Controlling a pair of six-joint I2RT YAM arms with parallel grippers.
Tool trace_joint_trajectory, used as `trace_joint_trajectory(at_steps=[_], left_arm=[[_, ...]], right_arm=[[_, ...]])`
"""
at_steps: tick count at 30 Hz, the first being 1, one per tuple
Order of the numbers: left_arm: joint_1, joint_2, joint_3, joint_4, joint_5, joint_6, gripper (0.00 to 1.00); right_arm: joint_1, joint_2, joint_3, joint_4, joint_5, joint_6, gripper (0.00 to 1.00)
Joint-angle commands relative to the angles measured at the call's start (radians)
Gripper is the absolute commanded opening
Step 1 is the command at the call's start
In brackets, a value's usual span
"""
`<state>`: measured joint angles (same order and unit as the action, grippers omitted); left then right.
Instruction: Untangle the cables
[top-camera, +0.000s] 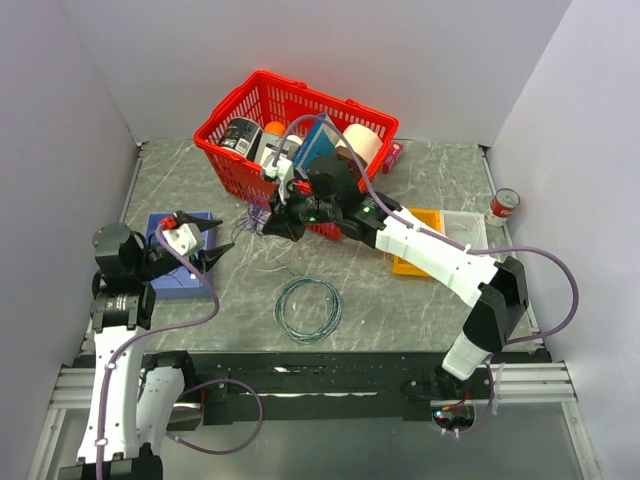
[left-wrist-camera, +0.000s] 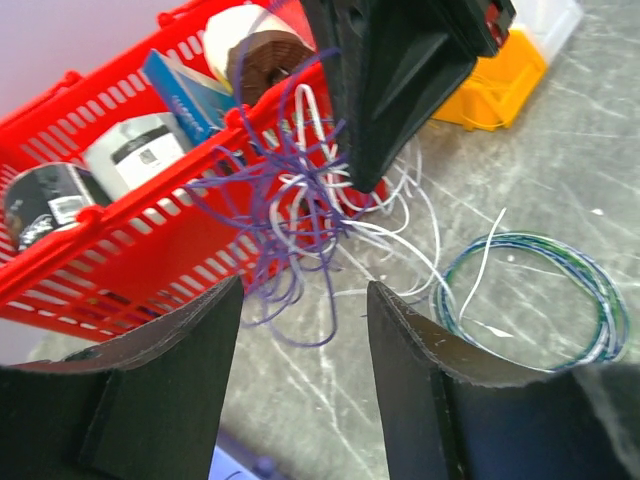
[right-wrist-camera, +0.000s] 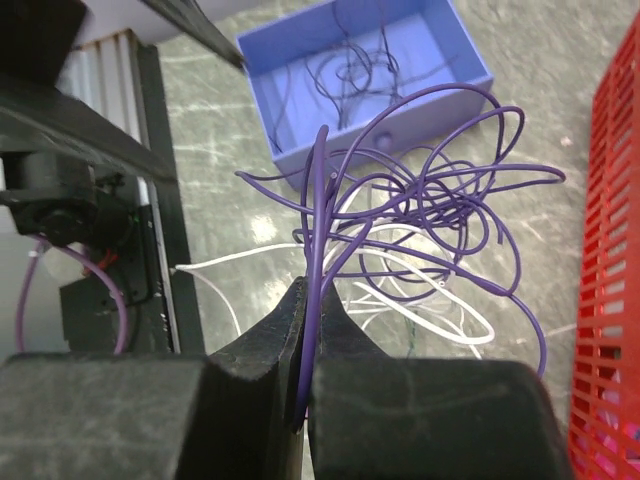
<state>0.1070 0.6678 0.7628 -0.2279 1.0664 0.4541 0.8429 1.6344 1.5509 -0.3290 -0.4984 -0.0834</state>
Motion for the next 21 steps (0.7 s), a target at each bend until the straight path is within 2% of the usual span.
trace_joint_trajectory(at_steps=[1,4,9,12,13,15,19,21], left_arm=[[-0.010,-0.002,0.007,-0.033,0.061,-0.003,0.61],[-0.021,-0.005,0.004,-0.041,0.066,-0.020,0.60],[-0.026,-0.005,-0.005,-0.001,-0.003,-0.034,0.56],[-0.029,-0.002,-0.002,-0.002,-0.003,-0.025,0.47],[-0.032,-0.002,-0.002,-0.005,-0.002,-0.017,0.39],[-0.035,-0.002,-0.005,-0.010,-0.009,-0.006,0.33],[-0.040,0.004,-0.010,-0.034,-0.025,0.041,0.36],[-0.041,0.009,-0.010,-0.018,-0.034,0.031,0.33]], right_arm=[[0.012,-0.027,0.072,0.024,-0.011,0.023,0.00],[0.013,-0.025,0.081,0.022,-0.020,0.025,0.00],[0.024,-0.033,0.080,0.025,-0.032,0.011,0.00],[0.028,-0.042,0.075,0.024,-0.031,0.002,0.00],[0.028,-0.048,0.072,0.030,-0.038,0.002,0.00],[0.031,-0.056,0.064,0.036,-0.048,0.004,0.00],[0.031,-0.062,0.066,0.041,-0.048,0.002,0.00],[0.031,-0.061,0.071,0.036,-0.046,0.001,0.00]])
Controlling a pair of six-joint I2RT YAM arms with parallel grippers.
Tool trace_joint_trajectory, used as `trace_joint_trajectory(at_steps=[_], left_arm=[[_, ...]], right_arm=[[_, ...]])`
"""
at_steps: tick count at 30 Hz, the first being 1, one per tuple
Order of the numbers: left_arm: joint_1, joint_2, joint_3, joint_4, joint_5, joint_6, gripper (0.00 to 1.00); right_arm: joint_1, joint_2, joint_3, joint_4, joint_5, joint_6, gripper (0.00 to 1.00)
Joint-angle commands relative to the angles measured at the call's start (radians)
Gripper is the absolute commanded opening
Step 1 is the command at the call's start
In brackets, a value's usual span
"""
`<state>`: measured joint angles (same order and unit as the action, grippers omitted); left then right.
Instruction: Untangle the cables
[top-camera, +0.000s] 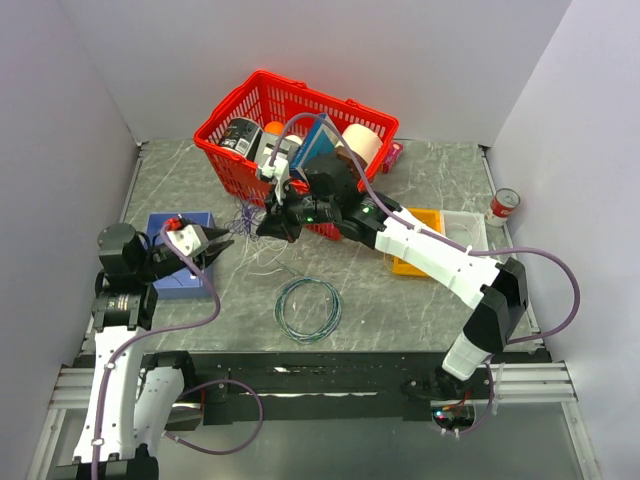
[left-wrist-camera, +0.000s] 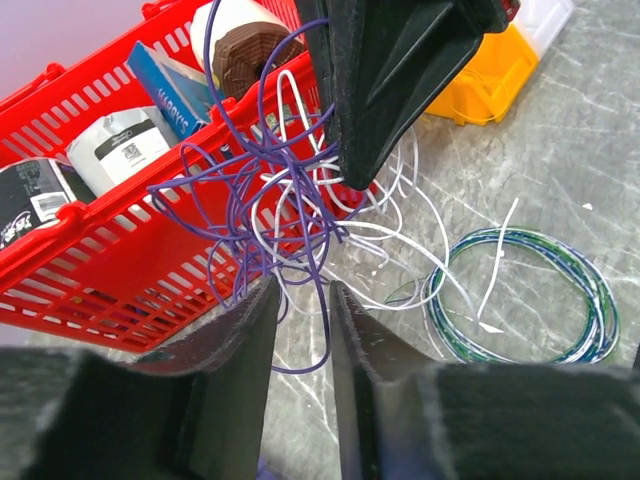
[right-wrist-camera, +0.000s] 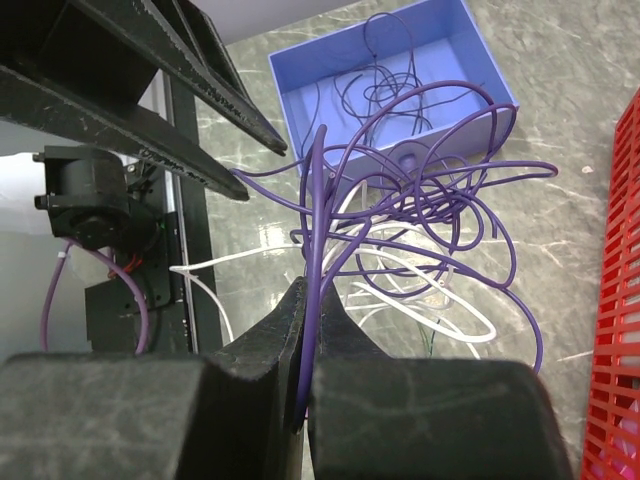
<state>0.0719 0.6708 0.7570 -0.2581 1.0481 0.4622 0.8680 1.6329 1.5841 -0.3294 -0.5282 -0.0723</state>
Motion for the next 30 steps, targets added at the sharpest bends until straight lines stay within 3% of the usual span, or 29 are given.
trace_joint_trajectory(at_steps=[1,6,15,22,26,30], left_arm=[[-0.006,0.006,-0.002,0.016,-0.016,0.017,0.26],[-0.007,0.004,-0.013,0.043,-0.031,0.007,0.01],[0.002,-0.002,0.060,0.302,-0.122,-0.259,0.01],[0.026,-0.008,0.125,0.413,-0.080,-0.424,0.01],[0.051,-0.005,0.175,0.551,-0.079,-0.571,0.01],[0.080,0.000,0.212,0.773,-0.089,-0.689,0.01]], right_arm=[[0.006,-0.061,0.037,0.036,-0.018,-0.012,0.00],[0.003,-0.059,0.010,0.065,-0.029,-0.009,0.00],[-0.076,0.050,-0.124,0.142,-0.013,0.049,0.00],[-0.093,0.091,-0.245,0.204,0.022,0.062,0.13],[-0.106,0.100,-0.329,0.233,0.051,0.066,0.20],[-0.106,0.102,-0.406,0.253,0.088,0.068,0.21]])
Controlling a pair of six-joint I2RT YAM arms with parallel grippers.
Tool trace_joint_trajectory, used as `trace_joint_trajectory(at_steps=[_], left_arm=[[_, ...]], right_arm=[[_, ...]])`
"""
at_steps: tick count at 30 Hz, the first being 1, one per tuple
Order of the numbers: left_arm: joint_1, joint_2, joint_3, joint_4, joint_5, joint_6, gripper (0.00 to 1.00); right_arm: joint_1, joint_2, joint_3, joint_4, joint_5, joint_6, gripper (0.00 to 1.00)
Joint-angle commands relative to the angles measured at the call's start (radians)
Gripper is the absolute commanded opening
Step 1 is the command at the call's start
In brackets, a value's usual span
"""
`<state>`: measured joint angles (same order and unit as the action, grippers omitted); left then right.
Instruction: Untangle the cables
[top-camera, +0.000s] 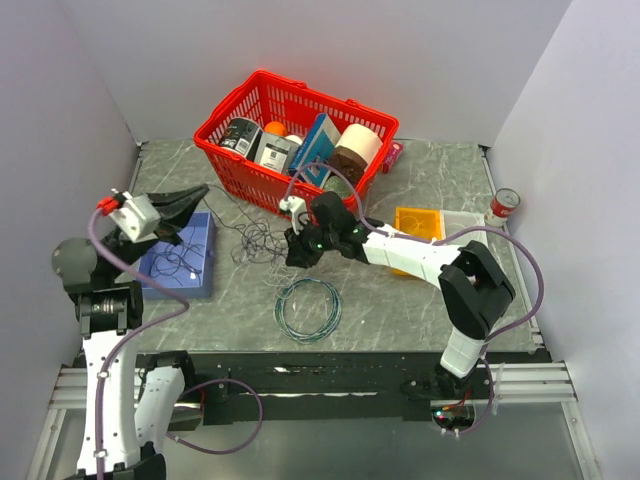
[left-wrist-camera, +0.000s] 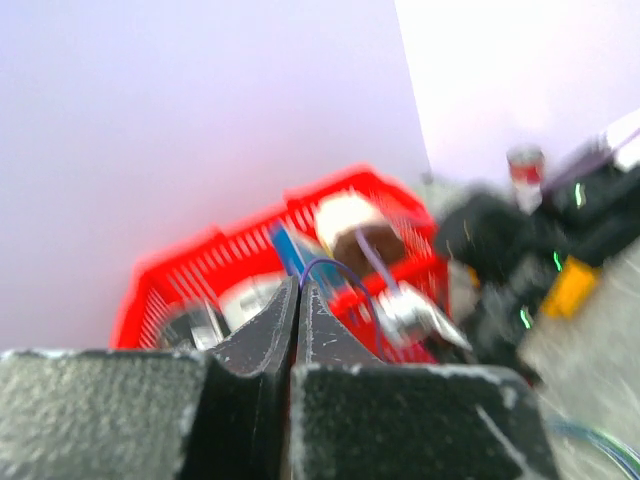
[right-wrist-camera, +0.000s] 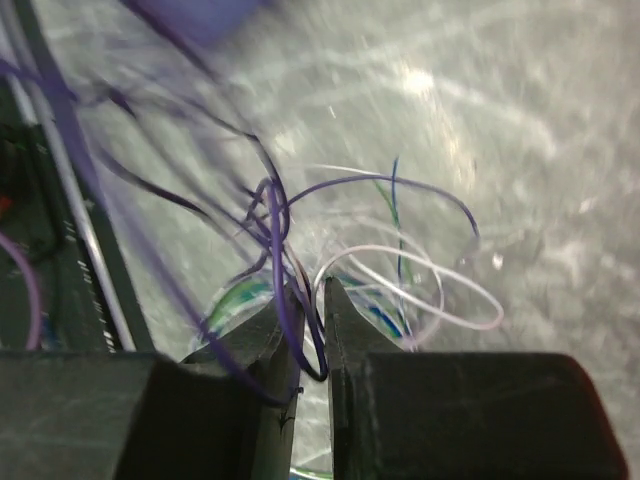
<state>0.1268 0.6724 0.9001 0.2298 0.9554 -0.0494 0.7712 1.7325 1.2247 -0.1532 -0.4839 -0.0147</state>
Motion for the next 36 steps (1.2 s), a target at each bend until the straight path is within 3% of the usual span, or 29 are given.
trace_joint_trajectory(at_steps=[1,5,9,18,21,24,27,28,32,36], left_arm=[[0.027,0.000,0.077,0.316,-0.013,-0.185,0.01],[0.039,0.004,0.118,0.460,-0.209,-0.124,0.01],[0.040,0.016,0.149,0.473,-0.409,0.127,0.01],[0.040,0.032,0.181,0.476,-0.446,0.258,0.01],[0.040,0.006,0.169,0.432,-0.295,0.162,0.01],[0.040,0.013,0.161,0.418,-0.155,0.019,0.01],[0.040,0.030,0.174,0.401,-0.112,-0.039,0.01],[0.042,0.033,0.177,0.390,-0.112,-0.044,0.01],[0.042,0.038,0.186,0.381,-0.121,-0.070,0.01],[0.040,0.046,0.180,0.404,-0.066,-0.159,0.01]], right_arm=[[-0.009,0.002,-0.077,0.081,0.048,0.012,0.21],[-0.009,0.006,-0.123,0.084,0.079,0.013,0.21],[-0.010,0.006,-0.146,0.083,0.097,0.010,0.20],[-0.013,-0.025,-0.183,0.030,0.142,-0.014,0.21],[-0.012,-0.074,-0.208,0.038,0.143,-0.022,0.31],[-0.010,-0.140,-0.188,0.031,0.125,-0.024,0.49],[-0.010,-0.226,-0.154,0.011,0.107,-0.036,0.81],[-0.009,-0.250,-0.145,0.004,0.094,-0.042,0.99],[-0.009,-0.378,-0.099,0.018,0.071,-0.051,1.00],[-0.009,-0.488,-0.073,0.148,-0.019,-0.059,1.00]])
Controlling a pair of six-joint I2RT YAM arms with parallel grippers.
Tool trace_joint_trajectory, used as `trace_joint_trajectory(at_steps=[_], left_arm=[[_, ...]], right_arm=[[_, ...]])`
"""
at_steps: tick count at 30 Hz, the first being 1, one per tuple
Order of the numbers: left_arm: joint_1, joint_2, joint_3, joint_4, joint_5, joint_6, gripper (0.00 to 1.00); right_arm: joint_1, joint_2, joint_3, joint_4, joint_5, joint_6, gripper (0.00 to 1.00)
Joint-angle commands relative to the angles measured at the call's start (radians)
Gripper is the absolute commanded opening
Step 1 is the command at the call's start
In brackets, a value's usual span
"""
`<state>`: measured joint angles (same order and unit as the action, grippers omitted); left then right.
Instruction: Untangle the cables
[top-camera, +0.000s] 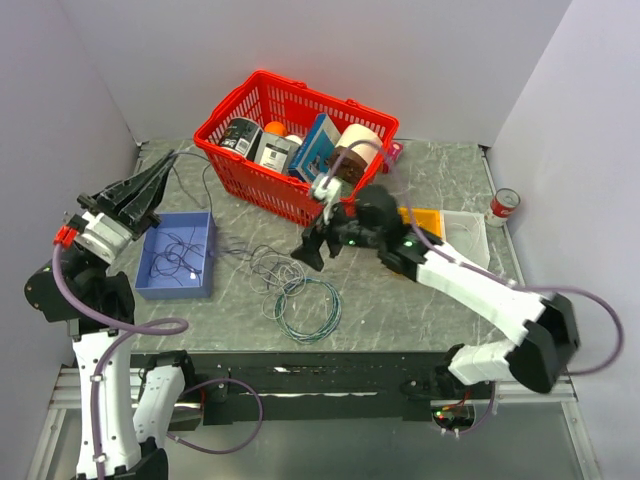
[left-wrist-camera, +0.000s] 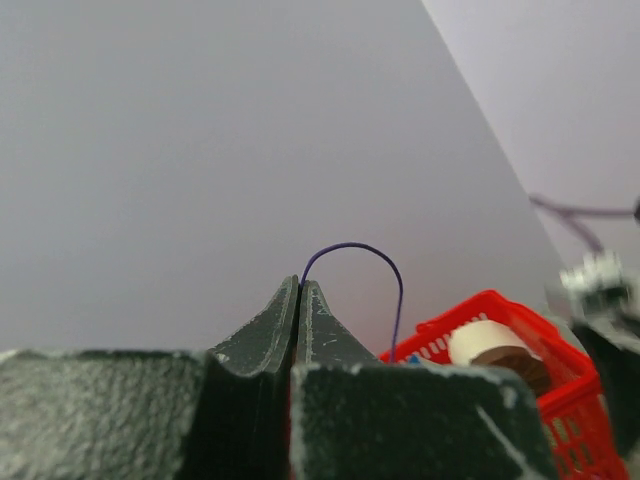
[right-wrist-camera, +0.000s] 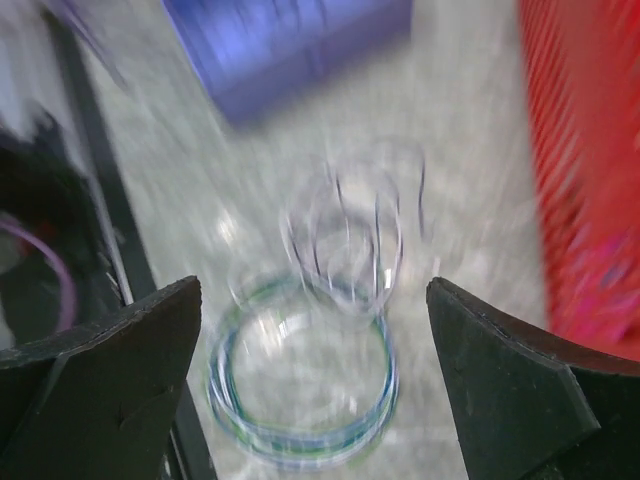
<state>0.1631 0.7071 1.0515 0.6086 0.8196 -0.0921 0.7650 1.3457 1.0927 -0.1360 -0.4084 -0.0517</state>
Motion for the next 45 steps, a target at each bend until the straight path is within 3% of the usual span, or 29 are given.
trace_joint_trajectory(at_steps=[1,6,12,24,34,38,42,45], left_arm=[[0.004,0.015,0.028,0.031,0.085,-0.138,0.01],[-0.004,0.044,0.056,0.051,0.053,-0.225,0.01],[-0.019,0.081,0.087,0.189,0.133,-0.426,0.01],[-0.023,0.089,0.130,0.164,0.082,-0.370,0.01],[-0.022,0.095,0.122,0.189,0.059,-0.342,0.01],[-0.023,0.092,0.123,0.204,0.044,-0.345,0.01],[-0.023,0.091,0.128,0.212,0.021,-0.324,0.01],[-0.022,0.091,0.131,0.226,-0.003,-0.305,0.01]], right_arm=[[-0.004,-0.106,0.071,0.168,-0.116,-0.025,1.00],[-0.004,-0.065,0.157,0.236,-0.213,-0.013,1.00],[-0.003,0.079,0.307,0.295,-0.317,0.042,1.00],[0.086,0.389,0.594,0.352,-0.421,0.204,1.00],[0.164,0.434,0.593,0.280,-0.376,0.179,0.98],[0.161,0.471,0.605,0.268,-0.369,0.190,0.79],[0.163,0.512,0.587,0.240,-0.340,0.176,0.39],[0.163,0.555,0.589,0.231,-0.339,0.184,0.28]])
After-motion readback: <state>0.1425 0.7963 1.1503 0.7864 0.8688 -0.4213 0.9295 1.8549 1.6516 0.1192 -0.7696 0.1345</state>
